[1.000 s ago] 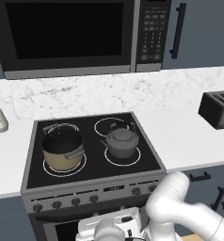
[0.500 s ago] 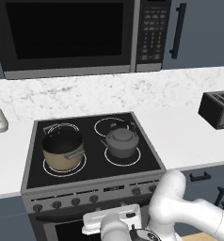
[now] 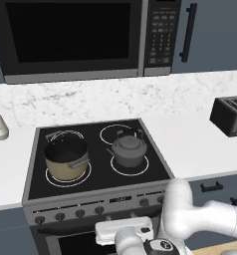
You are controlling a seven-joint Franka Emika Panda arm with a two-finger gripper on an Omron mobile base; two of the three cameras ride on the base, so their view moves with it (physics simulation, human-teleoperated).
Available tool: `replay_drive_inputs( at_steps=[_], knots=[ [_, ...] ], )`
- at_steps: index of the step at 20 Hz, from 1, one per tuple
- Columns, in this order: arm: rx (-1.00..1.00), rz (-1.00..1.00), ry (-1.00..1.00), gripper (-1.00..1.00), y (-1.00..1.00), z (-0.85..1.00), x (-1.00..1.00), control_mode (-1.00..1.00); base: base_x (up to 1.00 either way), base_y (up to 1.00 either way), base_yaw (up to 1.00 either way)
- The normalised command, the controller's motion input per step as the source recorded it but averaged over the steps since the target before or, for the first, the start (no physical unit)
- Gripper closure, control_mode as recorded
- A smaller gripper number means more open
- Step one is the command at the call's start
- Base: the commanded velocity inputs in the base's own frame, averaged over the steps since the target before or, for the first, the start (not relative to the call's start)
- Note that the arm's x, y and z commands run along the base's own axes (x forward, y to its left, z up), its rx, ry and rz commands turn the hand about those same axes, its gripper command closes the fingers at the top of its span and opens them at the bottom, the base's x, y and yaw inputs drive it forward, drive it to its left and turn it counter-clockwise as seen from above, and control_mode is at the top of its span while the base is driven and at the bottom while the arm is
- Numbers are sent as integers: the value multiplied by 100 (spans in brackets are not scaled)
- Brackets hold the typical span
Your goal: Pick the kettle from the counter and place it on a stove burner. Then turn the burner on.
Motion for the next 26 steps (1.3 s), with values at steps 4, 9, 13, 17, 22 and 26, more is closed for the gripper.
replay_drive_inputs(
  at_steps=[4,9,13,17,22,26],
  knots=[
    [0,0,-4,-100,0,-2,33,-100,0,0,0],
    [0,0,-9,-100,1,-34,16,-100,0,0,0],
    [0,1,-7,-100,6,-36,0,-100,0,0,0],
    [0,0,-1,-100,0,0,20,-100,0,0,0],
    [0,0,-1,-100,4,-11,21,-100,0,0,0],
    [0,0,-1,-100,11,-24,23,-100,0,0,0]
  ],
)
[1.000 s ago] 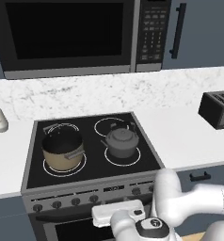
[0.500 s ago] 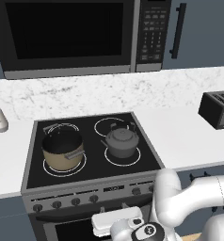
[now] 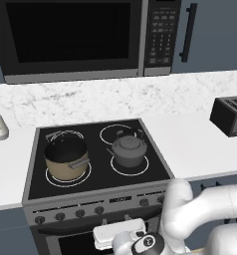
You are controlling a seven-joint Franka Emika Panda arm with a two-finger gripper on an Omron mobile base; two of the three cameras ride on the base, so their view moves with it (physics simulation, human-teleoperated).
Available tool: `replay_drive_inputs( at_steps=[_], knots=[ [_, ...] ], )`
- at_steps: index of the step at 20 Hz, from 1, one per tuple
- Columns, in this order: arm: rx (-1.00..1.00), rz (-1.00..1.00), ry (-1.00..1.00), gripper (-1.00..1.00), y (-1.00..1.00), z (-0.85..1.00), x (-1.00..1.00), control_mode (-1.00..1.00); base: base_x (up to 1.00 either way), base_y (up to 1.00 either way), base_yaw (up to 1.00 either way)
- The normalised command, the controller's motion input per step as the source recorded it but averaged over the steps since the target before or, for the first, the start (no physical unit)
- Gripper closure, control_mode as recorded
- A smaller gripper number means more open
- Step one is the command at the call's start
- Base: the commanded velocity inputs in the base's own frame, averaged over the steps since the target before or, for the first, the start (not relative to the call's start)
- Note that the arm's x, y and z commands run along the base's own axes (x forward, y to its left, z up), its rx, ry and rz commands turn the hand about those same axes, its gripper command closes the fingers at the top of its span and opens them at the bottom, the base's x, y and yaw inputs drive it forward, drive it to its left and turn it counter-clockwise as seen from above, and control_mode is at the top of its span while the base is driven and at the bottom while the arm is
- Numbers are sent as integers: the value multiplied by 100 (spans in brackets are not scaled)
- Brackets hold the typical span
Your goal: Pick the kettle from the counter and place it on a stove burner. Then turn the burner on.
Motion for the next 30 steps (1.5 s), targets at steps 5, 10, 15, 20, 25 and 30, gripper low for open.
replay_drive_inputs(
  at_steps=[5,10,15,20,25,30],
  knots=[
    [0,0,0,-100,0,-4,44,-100,0,0,0],
    [0,0,0,-100,0,-22,33,-100,0,0,0],
    [0,2,-3,-100,0,-31,42,-100,0,0,0],
    [0,6,-3,-100,-15,-37,31,-100,0,0,0],
    [0,6,0,-100,-20,-23,17,-100,0,0,0],
    [0,1,-2,-100,-7,-16,21,-100,0,0,0]
  ],
)
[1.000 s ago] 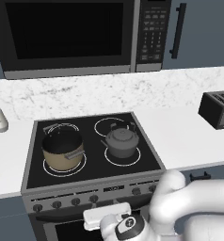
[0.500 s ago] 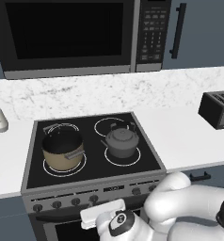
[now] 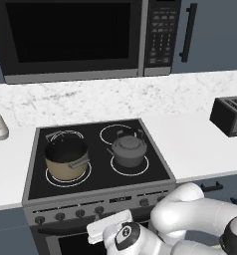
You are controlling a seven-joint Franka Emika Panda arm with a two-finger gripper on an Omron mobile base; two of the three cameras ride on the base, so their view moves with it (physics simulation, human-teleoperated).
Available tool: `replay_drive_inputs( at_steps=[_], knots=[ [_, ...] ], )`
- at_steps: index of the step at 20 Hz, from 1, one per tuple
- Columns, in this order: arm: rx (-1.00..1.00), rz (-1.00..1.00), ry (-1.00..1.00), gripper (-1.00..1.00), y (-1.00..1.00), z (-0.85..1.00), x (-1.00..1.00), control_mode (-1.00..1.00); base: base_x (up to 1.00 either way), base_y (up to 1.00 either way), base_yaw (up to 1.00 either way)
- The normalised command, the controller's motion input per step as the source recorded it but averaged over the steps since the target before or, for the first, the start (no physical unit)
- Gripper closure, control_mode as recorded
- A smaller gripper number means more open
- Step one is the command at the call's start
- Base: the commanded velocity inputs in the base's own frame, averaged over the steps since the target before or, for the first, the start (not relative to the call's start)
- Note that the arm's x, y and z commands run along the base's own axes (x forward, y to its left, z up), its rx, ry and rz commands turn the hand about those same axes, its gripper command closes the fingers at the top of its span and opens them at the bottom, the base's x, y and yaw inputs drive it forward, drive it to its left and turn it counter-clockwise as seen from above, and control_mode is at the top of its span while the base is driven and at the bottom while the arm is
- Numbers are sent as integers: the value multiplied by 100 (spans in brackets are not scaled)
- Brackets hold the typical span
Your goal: Pick the kettle from the counter and place it on a stove burner. Then turn the burner on.
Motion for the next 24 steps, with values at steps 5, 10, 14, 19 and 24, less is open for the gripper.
replay_drive_inputs(
  at_steps=[5,10,14,19,24],
  knots=[
    [0,0,-4,-100,-2,-15,23,-100,0,0,0],
    [0,0,-1,-100,-1,-19,17,-100,0,0,0],
    [1,0,0,-100,-1,-16,15,-100,0,0,0],
    [6,0,0,-100,0,-46,9,-100,0,0,0],
    [13,0,0,-100,0,-41,8,-100,0,0,0]
  ],
)
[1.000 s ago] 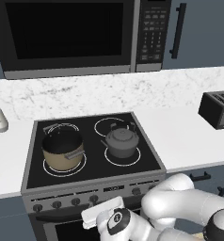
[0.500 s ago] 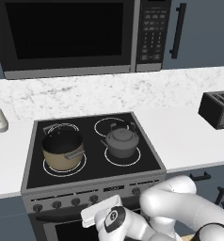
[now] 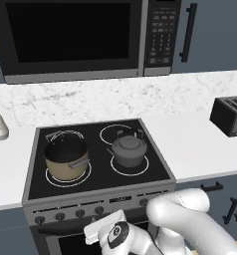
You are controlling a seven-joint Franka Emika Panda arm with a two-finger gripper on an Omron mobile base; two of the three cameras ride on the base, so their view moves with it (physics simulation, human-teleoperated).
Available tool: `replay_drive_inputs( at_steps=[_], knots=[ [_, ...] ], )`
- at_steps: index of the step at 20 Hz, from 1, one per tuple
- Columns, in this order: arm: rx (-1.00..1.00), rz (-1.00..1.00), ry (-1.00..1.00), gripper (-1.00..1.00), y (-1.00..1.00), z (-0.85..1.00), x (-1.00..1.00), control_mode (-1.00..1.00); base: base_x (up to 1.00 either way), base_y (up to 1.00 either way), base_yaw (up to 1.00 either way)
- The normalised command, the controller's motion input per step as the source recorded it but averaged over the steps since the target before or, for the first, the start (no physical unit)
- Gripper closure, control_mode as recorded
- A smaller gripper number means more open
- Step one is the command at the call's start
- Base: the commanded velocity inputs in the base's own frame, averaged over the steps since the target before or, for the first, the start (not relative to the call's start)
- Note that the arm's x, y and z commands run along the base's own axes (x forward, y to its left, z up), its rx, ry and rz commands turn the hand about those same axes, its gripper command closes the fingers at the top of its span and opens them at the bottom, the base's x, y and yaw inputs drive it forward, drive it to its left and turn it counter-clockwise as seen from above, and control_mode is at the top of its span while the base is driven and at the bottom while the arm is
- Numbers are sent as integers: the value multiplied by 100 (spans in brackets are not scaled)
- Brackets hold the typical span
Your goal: Pick the kettle from the counter and place it on a stove burner. Then turn the burner on.
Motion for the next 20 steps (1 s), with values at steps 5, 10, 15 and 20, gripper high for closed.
replay_drive_inputs(
  at_steps=[5,10,15,20],
  knots=[
    [5,0,0,-100,0,-5,22,-100,0,0,0],
    [4,0,0,-100,-1,-7,33,-100,0,0,0],
    [0,0,0,-100,-2,0,4,-100,0,0,0],
    [0,0,0,-100,0,0,0,-100,0,0,0]
  ],
)
